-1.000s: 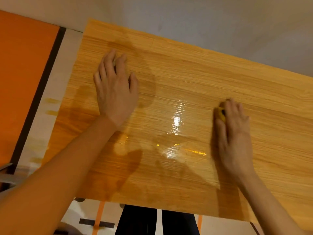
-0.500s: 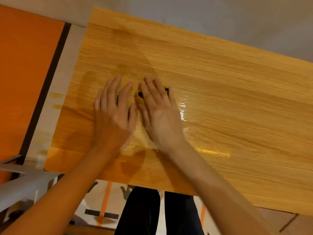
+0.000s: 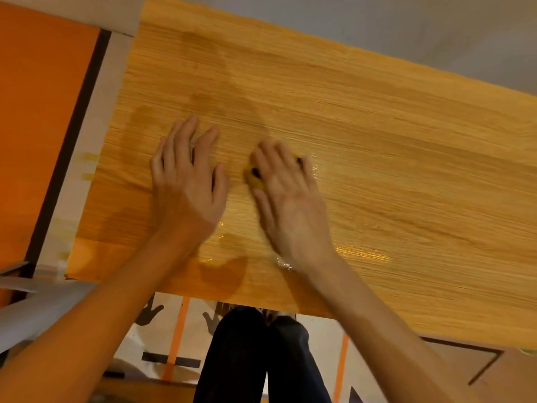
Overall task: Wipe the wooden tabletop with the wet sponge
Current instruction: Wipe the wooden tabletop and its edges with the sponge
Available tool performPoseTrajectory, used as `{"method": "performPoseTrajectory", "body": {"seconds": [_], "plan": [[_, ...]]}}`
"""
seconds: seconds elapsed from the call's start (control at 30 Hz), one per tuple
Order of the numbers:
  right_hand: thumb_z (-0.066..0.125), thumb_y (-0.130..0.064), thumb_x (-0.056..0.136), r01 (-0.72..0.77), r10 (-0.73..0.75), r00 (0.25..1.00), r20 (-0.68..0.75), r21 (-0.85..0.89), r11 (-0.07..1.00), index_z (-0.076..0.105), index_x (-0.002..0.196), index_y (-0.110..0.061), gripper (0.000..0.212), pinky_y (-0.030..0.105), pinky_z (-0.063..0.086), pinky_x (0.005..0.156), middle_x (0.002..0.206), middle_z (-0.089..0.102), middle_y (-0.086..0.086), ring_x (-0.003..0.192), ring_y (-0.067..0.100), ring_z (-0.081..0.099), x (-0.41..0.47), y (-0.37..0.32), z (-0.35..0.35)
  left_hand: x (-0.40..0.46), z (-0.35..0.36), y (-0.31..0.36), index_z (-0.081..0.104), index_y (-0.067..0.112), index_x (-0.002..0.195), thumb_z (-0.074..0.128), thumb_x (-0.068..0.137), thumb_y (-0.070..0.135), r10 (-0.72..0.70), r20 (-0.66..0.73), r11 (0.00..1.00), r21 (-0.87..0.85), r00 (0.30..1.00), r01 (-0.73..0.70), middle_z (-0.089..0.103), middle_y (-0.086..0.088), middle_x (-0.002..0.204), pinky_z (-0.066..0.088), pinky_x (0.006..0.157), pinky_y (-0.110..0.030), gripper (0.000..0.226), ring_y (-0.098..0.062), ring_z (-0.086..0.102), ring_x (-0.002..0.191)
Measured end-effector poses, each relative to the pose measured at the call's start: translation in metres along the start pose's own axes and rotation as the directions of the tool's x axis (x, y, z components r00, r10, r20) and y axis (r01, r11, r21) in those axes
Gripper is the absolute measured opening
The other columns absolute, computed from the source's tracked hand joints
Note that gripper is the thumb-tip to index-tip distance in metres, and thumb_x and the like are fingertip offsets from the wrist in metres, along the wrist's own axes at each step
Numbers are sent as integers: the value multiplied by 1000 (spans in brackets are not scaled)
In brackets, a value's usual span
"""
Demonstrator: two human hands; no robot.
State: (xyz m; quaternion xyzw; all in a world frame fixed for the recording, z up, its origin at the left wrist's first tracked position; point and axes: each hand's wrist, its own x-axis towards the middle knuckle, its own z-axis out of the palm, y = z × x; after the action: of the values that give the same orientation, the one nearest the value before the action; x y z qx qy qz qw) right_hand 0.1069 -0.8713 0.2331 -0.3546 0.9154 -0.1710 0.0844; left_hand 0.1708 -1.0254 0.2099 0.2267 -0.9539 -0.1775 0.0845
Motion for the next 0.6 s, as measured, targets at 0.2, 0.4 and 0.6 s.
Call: {"method": "performPoseTrajectory", "body": {"seconds": [0.2,0.4,0.6], "plan": [[32,-20,105,-591,604,772,-199,127,797,20,152,-7,50,49,5,121,161,14,6,150,23,5,-54,85,-37,0,1,2,42,11,147,43,100,27,2,-21,1000,3,1000,-2,33,-15,159,25,117,-52,49,-33,28,148],[45,-17,99,-24,24,1000,-8,48,999,24,151,-9,57,45,10,123,159,21,7,149,23,11,-34,-40,20,0,-2,2,43,10,146,40,101,27,-4,-5,1000,15,1000,4,33,-15,158,24,117,-52,48,-33,29,148],[38,-17,103,-380,393,912,-113,125,917,27,150,-8,50,47,7,122,159,23,6,149,23,13,-65,84,-38,1,-3,4,41,14,147,38,101,31,-25,17,1000,-2,1000,25,32,-13,159,23,118,-51,49,-33,29,147]]}}
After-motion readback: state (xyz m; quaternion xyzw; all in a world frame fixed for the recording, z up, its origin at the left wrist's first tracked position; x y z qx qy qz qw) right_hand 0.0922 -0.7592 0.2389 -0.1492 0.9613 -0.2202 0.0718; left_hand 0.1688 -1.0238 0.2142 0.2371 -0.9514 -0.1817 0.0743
